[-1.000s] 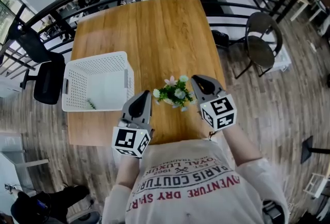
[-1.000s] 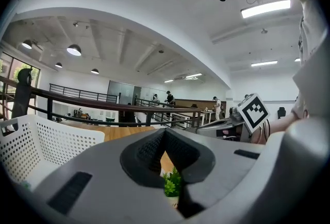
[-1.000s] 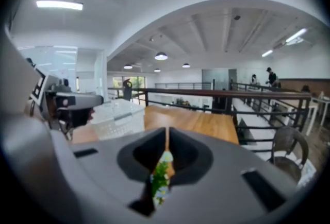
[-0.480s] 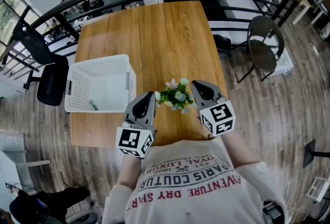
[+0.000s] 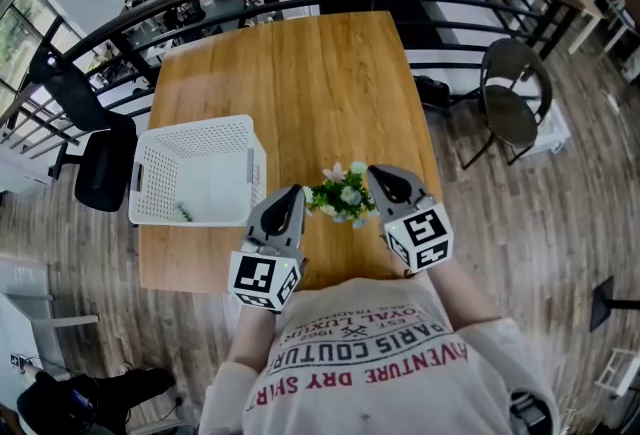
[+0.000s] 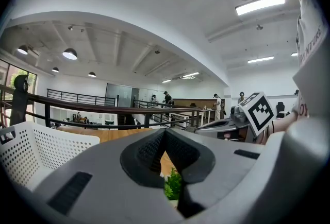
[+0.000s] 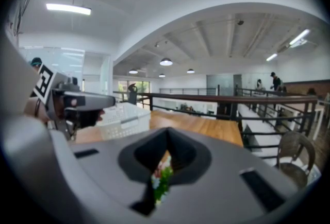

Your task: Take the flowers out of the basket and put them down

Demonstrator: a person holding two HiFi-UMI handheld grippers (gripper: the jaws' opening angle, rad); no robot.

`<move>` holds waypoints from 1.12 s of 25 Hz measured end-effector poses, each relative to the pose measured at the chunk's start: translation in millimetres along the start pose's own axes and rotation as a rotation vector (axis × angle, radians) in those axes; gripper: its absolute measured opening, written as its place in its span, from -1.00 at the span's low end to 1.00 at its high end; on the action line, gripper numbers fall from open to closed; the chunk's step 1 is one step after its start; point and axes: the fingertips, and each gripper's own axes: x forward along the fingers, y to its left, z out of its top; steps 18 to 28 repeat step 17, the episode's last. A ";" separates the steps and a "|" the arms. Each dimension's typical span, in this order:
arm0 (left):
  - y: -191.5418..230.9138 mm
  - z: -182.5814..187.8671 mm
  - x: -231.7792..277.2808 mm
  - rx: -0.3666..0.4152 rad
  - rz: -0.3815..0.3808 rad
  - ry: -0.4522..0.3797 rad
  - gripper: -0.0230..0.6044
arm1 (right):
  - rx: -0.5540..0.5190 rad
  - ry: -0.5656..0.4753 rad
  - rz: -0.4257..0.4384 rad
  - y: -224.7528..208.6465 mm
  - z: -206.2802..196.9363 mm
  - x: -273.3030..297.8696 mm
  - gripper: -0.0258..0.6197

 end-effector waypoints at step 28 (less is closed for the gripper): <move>-4.3 -5.4 -1.0 -0.005 -0.001 0.011 -0.88 | 0.015 -0.008 0.021 7.7 -2.6 -6.8 -0.83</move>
